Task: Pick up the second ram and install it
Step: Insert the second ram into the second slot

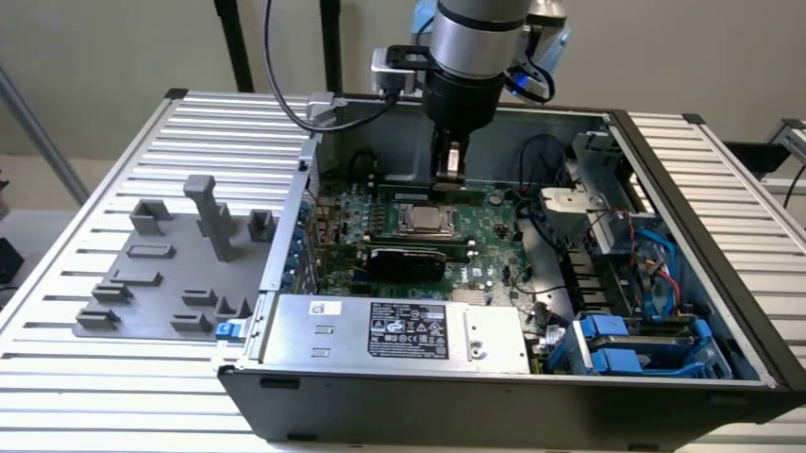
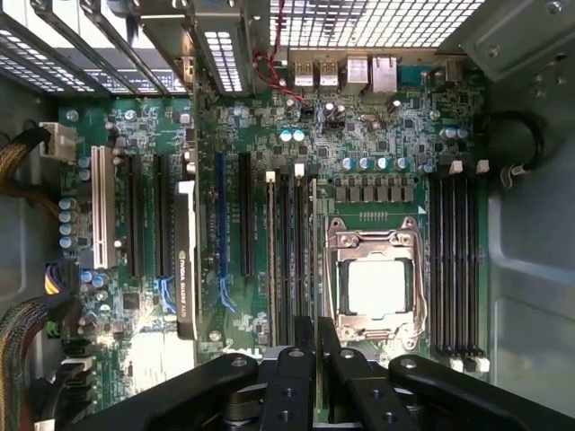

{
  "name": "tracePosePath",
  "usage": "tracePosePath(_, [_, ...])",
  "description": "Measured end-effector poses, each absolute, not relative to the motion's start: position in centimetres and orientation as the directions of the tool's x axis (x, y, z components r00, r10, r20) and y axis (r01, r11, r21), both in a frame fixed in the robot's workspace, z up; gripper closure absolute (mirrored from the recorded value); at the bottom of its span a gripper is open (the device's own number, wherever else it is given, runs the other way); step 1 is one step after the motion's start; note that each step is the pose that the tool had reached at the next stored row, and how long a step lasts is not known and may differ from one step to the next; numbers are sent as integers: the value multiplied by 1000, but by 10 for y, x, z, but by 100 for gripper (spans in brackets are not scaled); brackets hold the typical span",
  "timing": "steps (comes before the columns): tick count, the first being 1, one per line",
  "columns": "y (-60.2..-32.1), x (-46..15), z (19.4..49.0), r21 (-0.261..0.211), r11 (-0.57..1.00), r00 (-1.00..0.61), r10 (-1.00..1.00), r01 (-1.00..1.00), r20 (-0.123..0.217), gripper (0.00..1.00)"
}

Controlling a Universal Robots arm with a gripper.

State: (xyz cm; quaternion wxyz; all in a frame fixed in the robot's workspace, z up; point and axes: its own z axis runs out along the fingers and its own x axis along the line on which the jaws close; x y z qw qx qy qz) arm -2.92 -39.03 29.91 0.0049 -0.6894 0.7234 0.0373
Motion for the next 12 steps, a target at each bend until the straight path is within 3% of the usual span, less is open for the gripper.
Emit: tracePosePath(12, [-390, -31, 277, 47, 54, -56, -997, -997, -59, 87])
